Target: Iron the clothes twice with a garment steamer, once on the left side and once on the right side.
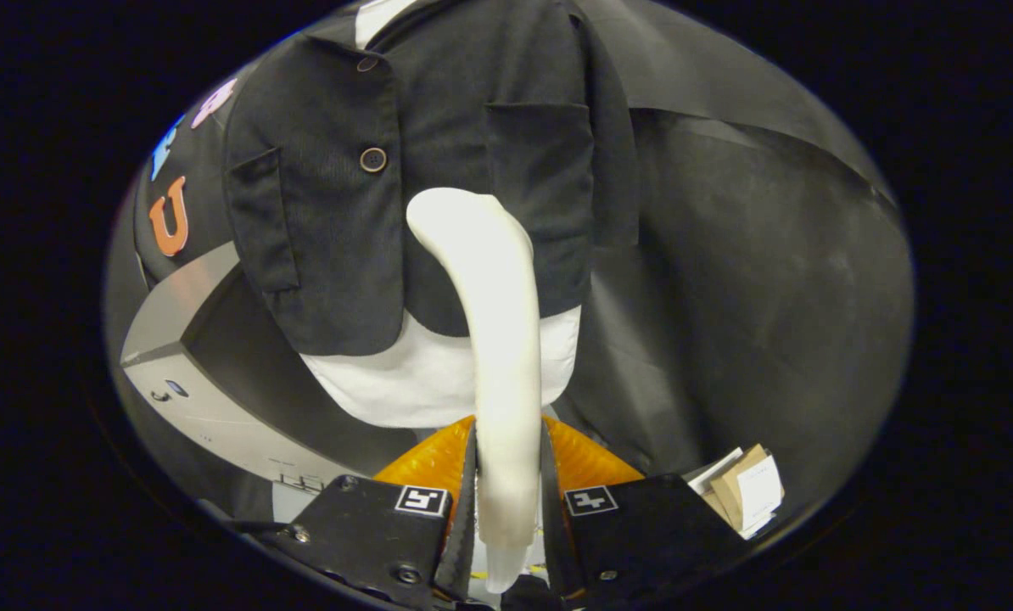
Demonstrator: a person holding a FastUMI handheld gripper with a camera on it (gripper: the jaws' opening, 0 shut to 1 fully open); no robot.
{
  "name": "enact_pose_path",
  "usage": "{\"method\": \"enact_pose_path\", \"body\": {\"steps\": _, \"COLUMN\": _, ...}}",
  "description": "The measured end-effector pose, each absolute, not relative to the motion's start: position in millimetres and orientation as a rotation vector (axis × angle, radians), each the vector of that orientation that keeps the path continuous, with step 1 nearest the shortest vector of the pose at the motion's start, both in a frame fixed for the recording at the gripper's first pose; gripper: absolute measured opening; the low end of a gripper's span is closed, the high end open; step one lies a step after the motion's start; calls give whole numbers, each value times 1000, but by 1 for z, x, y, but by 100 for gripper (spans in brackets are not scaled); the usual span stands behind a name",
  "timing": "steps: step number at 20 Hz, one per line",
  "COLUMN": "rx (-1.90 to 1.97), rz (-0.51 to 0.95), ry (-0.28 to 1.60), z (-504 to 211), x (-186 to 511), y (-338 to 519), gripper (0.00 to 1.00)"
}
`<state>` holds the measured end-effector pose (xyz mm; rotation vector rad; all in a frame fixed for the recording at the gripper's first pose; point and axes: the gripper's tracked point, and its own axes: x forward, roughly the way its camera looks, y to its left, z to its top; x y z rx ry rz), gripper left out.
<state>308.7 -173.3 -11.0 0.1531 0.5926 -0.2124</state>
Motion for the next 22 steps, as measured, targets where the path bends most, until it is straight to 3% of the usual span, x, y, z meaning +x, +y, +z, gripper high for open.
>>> {"method": "enact_pose_path", "body": {"steps": 5, "rx": 211, "rz": -194, "ry": 571, "z": -15, "x": 293, "y": -168, "gripper": 37}}
{"method": "enact_pose_path", "body": {"steps": 11, "rx": 225, "rz": -214, "ry": 526, "z": -15, "x": 210, "y": -132, "gripper": 37}}
{"method": "enact_pose_path", "body": {"steps": 16, "rx": 200, "rz": -214, "ry": 506, "z": -16, "x": 129, "y": -75, "gripper": 37}}
{"method": "enact_pose_path", "body": {"steps": 22, "rx": 133, "rz": -97, "ry": 496, "z": -11, "x": 60, "y": 19, "gripper": 37}}
